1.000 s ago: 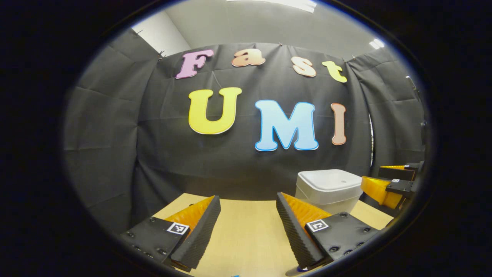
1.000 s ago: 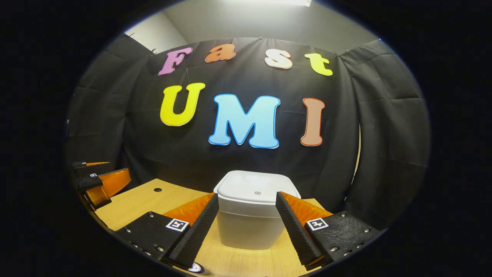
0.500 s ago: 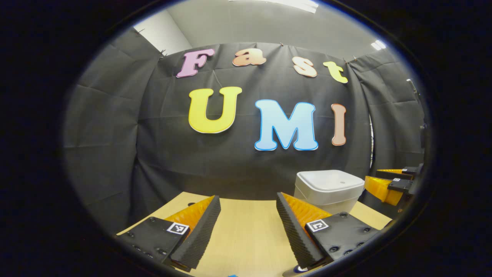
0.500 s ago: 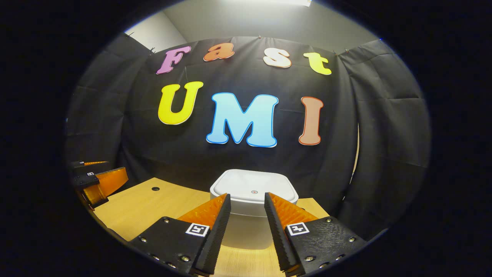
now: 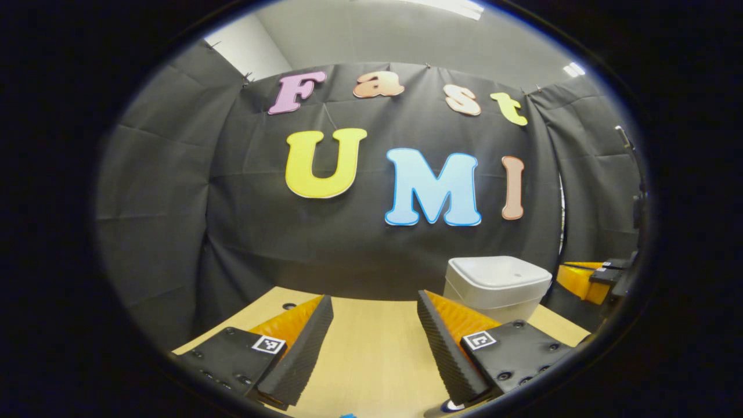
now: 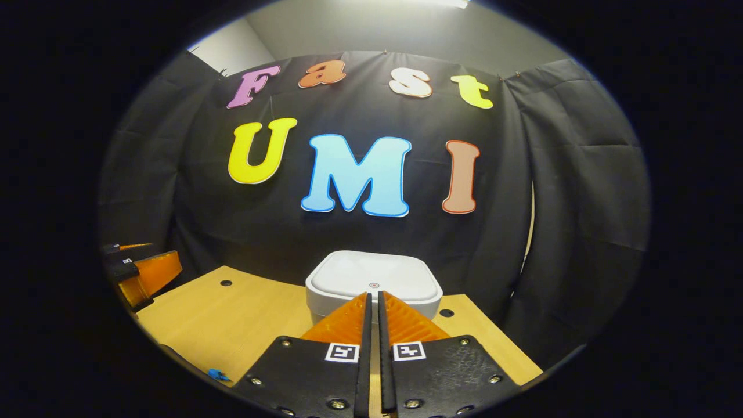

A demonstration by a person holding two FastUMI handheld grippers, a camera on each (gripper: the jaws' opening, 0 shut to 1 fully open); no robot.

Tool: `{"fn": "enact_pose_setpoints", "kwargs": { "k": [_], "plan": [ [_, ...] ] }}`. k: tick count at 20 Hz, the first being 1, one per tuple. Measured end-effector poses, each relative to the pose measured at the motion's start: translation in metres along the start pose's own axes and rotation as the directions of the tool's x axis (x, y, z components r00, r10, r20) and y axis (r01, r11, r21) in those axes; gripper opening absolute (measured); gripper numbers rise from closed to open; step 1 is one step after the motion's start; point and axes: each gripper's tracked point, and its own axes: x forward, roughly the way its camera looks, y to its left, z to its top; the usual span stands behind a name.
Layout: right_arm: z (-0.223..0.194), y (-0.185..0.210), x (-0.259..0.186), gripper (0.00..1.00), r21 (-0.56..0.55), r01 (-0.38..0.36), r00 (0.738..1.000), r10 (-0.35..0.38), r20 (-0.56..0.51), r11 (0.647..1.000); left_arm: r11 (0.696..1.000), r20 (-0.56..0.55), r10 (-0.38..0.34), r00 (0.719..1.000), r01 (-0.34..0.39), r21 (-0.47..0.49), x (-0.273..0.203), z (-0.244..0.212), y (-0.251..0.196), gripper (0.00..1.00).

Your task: Press the lid of the desktop garbage bin to open it, pick up the crumpled paper on the desktop and throw it into the bin, then pick up the pop can on the desktop and drop it into the bin, and finally close the garbage bin lid.

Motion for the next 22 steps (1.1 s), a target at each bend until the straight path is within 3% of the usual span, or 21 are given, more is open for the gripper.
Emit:
{"fn": "enact_pose_setpoints", "kwargs": {
  "k": [5,9,12,22],
  "plan": [
    [0.001,0.003,0.0,0.0,0.0,-0.014,1.0,0.014,0.005,1.0,1.0,-0.005,0.002,1.0,-0.002,-0.001,0.002,-0.003,0.001,0.99],
    [0.004,0.003,0.015,0.0,-0.037,-0.016,1.0,0.016,0.003,0.999,1.0,-0.009,0.011,1.0,-0.011,0.001,0.002,-0.004,0.004,0.95],
    [0.007,-0.002,0.032,0.0,-0.051,-0.013,1.0,0.013,0.01,0.999,1.0,-0.011,0.02,1.0,-0.019,0.015,0.002,-0.006,0.007,0.98],
    [-0.011,-0.021,0.081,0.0,0.022,0.01,0.998,-0.009,-0.064,1.0,0.998,-0.031,0.07,0.997,-0.07,0.007,0.003,-0.014,0.027,0.95]
  ]
}}
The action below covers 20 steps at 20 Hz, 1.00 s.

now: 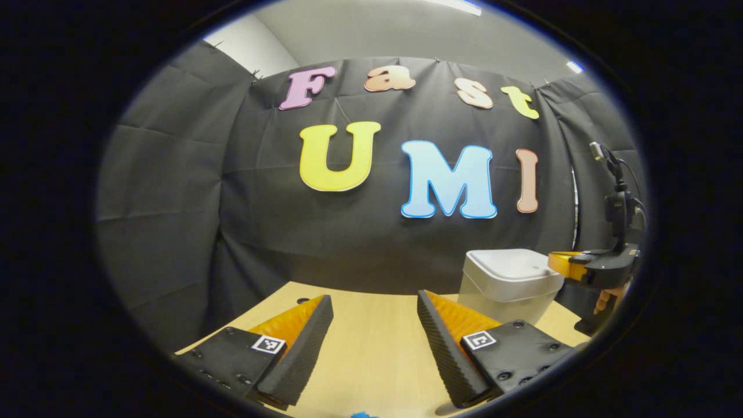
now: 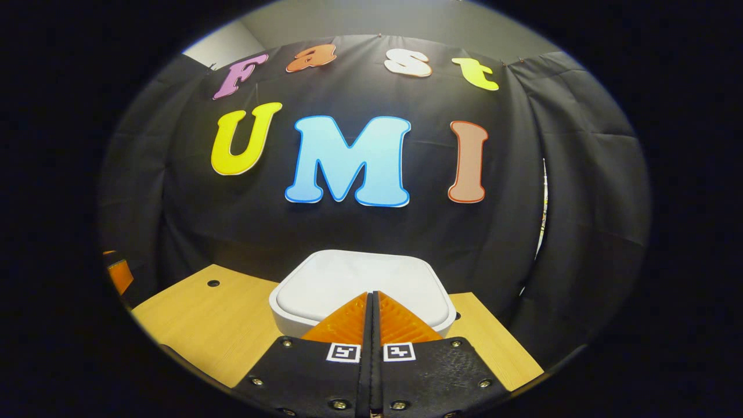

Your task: Press the lid of the desktop garbage bin to open it, pick up the crumpled paper on the desktop and throw it into the bin, then pick up the pop can on the desktop and drop it into the bin, and finally close the garbage bin lid.

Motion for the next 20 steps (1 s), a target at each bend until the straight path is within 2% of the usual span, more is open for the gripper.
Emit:
{"fn": "enact_pose_setpoints", "kwargs": {
  "k": [4,8,11,12,13,19,20],
  "plan": [
    [-0.012,0.0,0.001,0.0,0.017,-0.012,0.999,0.012,-0.031,1.0,1.0,-0.003,0.001,1.0,-0.001,-0.001,0.001,-0.002,-0.002,0.95],
    [-0.013,-0.003,0.006,0.0,-0.033,-0.023,0.999,0.022,-0.039,0.999,1.0,-0.009,-0.004,1.0,0.004,-0.004,0.003,-0.003,-0.006,0.95],
    [-0.017,-0.001,0.007,0.01,0.058,-0.051,0.998,0.054,-0.043,0.997,1.0,-0.007,-0.013,1.0,0.013,0.0,0.001,-0.001,-0.011,0.95],
    [-0.017,-0.001,0.008,0.01,0.092,-0.065,0.997,0.069,-0.046,0.994,1.0,-0.003,-0.015,1.0,0.015,0.001,0.001,0.0,-0.011,0.99],
    [-0.016,-0.001,0.008,0.01,0.112,-0.075,0.996,0.081,-0.047,0.991,1.0,-0.001,-0.014,1.0,0.014,0.001,-0.001,0.0,-0.012,0.95],
    [0.005,-0.005,0.01,0.0,0.089,-0.066,0.998,0.067,-0.003,0.994,1.0,0.004,-0.004,1.0,0.004,0.002,-0.015,0.001,-0.016,0.95],
    [0.012,-0.005,0.01,0.01,0.083,-0.064,0.998,0.063,0.013,0.995,1.0,0.007,0.002,1.0,-0.002,0.005,-0.019,0.002,-0.018,0.92]
  ]
}}
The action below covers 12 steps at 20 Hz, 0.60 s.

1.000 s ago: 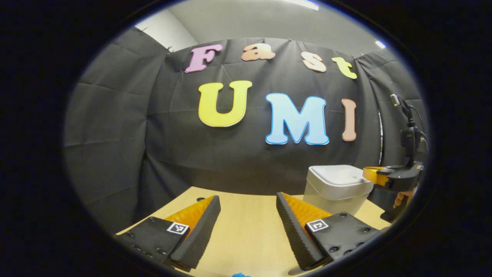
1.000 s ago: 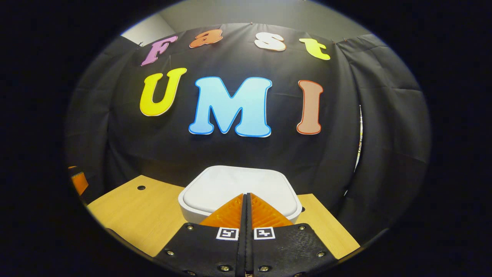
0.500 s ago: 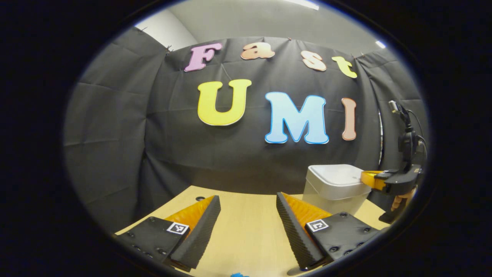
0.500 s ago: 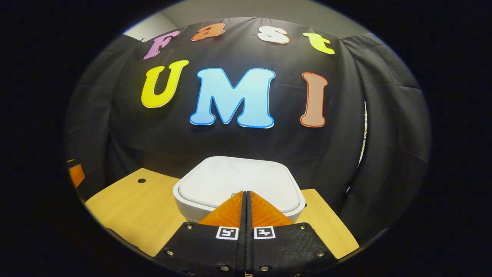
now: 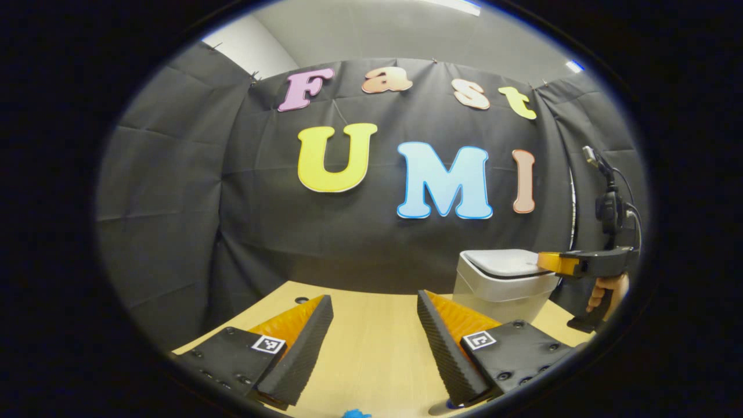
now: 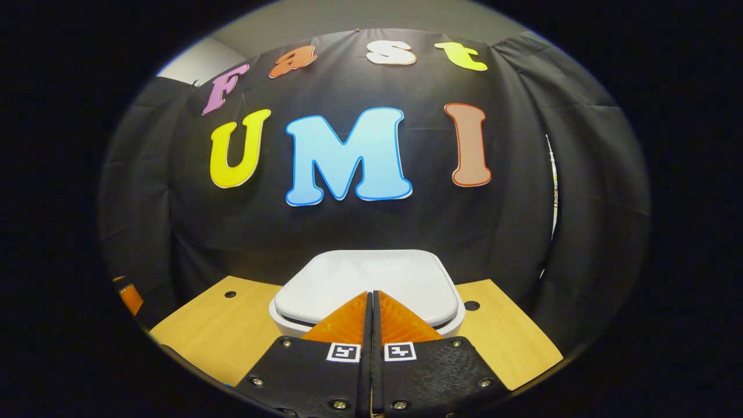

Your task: Press the lid of the desktop garbage bin to open it, pick up the crumpled paper on the desktop and throw it into the bin, then pick up the pop can on the desktop and drop it into the bin, and finally close the garbage bin lid.

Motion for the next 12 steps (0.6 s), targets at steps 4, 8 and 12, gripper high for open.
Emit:
{"fn": "enact_pose_setpoints", "kwargs": {
  "k": [4,8,12],
  "plan": [
    [0.032,-0.001,-0.001,0.01,-0.008,-0.017,0.997,0.018,0.078,1.0,1.0,0.001,0.025,1.0,-0.025,-0.002,-0.014,0.0,-0.009,0.95],
    [0.052,-0.003,-0.001,0.01,0.006,-0.044,0.992,0.043,0.118,0.999,0.997,0.002,0.069,0.998,-0.069,0.02,-0.032,-0.002,-0.017,0.95],
    [0.061,-0.004,-0.005,0.01,-0.018,-0.055,0.989,0.057,0.135,0.998,0.996,0.004,0.086,0.996,-0.086,0.017,-0.04,-0.003,-0.016,0.95]
  ]
}}
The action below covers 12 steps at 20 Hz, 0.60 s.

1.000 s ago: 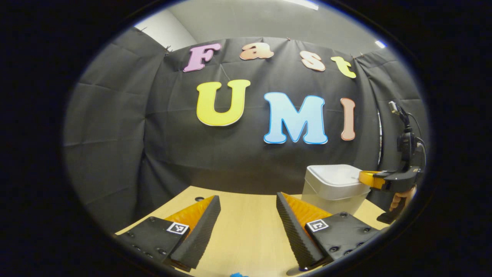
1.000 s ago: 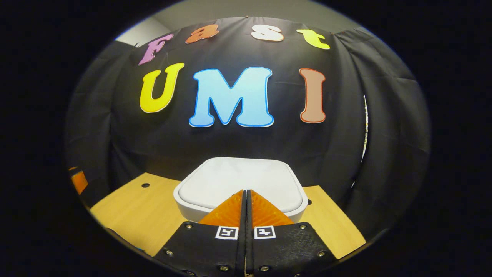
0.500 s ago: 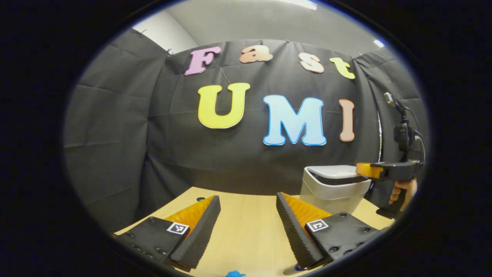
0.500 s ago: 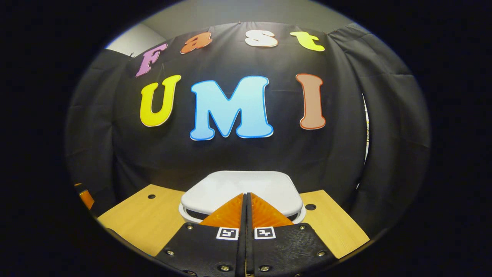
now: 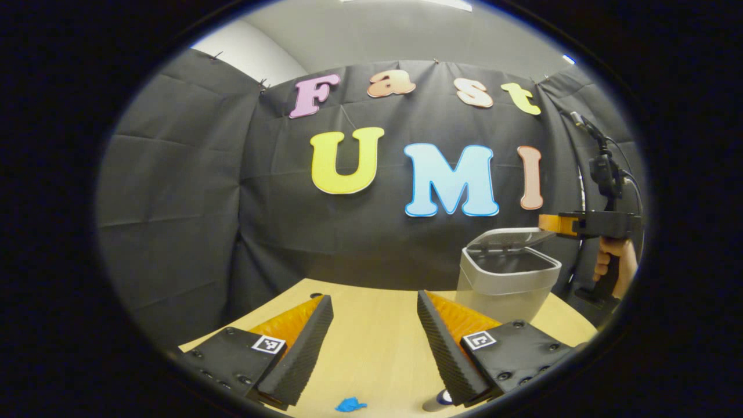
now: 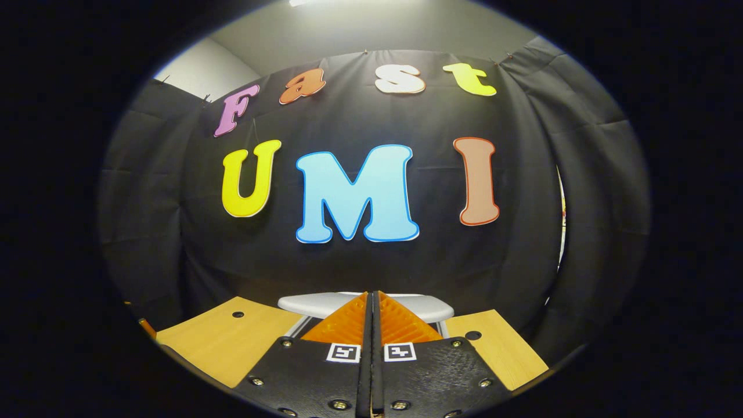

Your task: Press the lid of the desktop garbage bin to open it, pick up the crumpled paper on the desktop and throw it into the bin, then pick up the pop can on the desktop and drop it into the bin, and finally close the garbage bin lid.

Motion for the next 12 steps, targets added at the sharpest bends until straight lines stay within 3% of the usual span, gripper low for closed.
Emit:
{"fn": "enact_pose_setpoints", "kwargs": {
  "k": [12],
  "plan": [
    [0.015,0.03,-0.043,0.01,-0.069,0.078,0.996,-0.075,0.051,0.995,0.992,0.034,-0.124,0.992,0.124,0.018,0.024,0.006,0.024,0.98]
  ]
}}
